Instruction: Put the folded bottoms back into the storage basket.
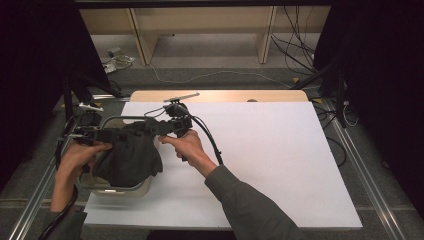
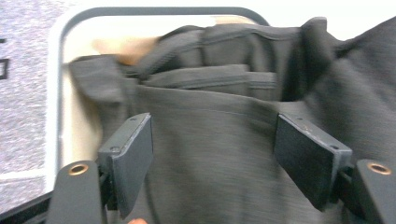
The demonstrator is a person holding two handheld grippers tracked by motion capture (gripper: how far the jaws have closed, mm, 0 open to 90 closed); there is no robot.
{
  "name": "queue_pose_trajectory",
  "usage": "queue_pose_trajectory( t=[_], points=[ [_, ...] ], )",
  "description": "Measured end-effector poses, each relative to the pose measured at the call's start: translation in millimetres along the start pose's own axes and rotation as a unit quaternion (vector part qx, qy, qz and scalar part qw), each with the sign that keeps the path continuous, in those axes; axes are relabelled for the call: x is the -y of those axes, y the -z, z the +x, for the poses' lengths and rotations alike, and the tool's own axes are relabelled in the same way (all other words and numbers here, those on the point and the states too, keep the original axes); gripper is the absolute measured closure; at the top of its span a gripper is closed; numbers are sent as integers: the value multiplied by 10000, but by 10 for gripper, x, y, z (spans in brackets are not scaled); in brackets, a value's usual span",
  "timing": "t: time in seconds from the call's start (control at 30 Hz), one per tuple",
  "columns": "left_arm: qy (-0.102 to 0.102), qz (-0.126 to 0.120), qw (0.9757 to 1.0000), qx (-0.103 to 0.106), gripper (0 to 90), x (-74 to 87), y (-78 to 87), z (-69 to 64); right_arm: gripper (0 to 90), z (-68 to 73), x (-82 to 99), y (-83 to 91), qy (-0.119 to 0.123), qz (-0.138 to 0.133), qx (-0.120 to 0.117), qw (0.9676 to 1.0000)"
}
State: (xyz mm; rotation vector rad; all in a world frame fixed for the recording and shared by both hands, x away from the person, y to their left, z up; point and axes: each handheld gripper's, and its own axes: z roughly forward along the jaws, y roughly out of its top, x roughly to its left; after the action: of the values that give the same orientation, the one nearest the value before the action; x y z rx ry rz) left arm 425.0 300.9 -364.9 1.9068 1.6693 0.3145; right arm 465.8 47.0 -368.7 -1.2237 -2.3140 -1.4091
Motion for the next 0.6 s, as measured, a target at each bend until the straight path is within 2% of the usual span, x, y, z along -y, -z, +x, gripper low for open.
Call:
queue_pose_trajectory(
  t=[0.1,0.17,0.23,0.3,0.4,0.5,0.6],
  points=[
    [-163,127,9998,49,291,29,-70,-78,229,-30,22,64,8,0,25,10000],
    [-259,186,9994,141,345,53,-121,-101,230,-56,42,115,14,-4,6,10000],
    [-319,244,9990,172,461,79,-190,-113,230,-86,62,177,57,-21,32,10000],
    [-392,386,9984,111,607,104,-275,-125,231,-125,83,243,28,-53,36,10000],
    [-483,508,9975,41,747,137,-403,-157,234,-189,123,333,34,-73,100,9999],
    [-650,646,9957,-105,800,151,-505,-220,234,-244,167,386,29,-34,152,9999],
    [-613,716,9955,-81,819,178,-630,-211,236,-292,200,431,37,-36,196,9998]
  ],
)
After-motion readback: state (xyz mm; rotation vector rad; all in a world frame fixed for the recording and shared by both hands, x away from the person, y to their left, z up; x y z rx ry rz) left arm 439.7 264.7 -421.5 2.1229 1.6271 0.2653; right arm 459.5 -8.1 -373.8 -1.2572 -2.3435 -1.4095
